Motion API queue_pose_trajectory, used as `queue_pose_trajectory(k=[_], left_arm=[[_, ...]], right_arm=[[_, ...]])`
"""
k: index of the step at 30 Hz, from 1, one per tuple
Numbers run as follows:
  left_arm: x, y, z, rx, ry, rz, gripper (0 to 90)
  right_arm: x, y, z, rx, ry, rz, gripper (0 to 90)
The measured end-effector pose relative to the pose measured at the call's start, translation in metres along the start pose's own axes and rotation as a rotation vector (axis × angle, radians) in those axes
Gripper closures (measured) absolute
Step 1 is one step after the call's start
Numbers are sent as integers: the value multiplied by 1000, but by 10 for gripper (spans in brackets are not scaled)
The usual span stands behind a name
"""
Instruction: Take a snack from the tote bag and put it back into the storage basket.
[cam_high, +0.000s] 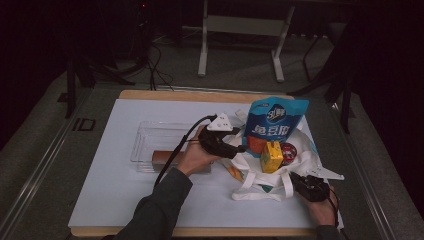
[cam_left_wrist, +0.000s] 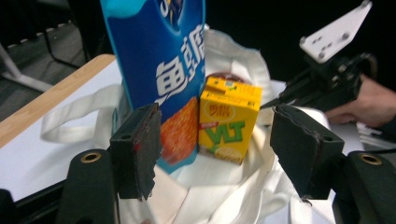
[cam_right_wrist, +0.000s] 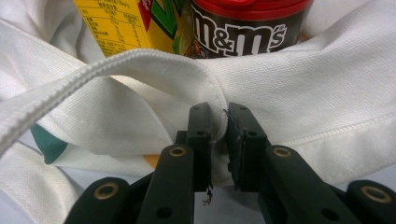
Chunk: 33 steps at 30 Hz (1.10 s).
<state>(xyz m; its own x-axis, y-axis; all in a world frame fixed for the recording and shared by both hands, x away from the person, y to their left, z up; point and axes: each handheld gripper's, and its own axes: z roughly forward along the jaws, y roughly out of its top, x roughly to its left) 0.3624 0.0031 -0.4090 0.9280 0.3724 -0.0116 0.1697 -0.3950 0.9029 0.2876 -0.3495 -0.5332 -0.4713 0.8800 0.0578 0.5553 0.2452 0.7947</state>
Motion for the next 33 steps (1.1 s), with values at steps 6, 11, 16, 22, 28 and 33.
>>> queue_pose_trajectory(k=[6, 11, 16, 22, 28, 33], left_arm=[[-3, 5, 5, -2, 4, 7, 312], [-7, 8, 14, -1, 4, 8, 263], [-9, 9, 22, 5, -8, 6, 258], [-12, 10, 38, 12, -60, 28, 207], [-14, 9, 45, 13, -69, 40, 170], [-18, 9, 55, 10, -67, 61, 159]], right_arm=[[0, 0, 0, 0, 0, 0, 794], [0, 0, 0, 0, 0, 0, 794], [0, 0, 0, -1, -1, 0, 794], [0, 0, 0, -1, 0, 2, 792], [0, 0, 0, -1, 0, 2, 792], [-1, 0, 0, -1, 2, 6, 792]])
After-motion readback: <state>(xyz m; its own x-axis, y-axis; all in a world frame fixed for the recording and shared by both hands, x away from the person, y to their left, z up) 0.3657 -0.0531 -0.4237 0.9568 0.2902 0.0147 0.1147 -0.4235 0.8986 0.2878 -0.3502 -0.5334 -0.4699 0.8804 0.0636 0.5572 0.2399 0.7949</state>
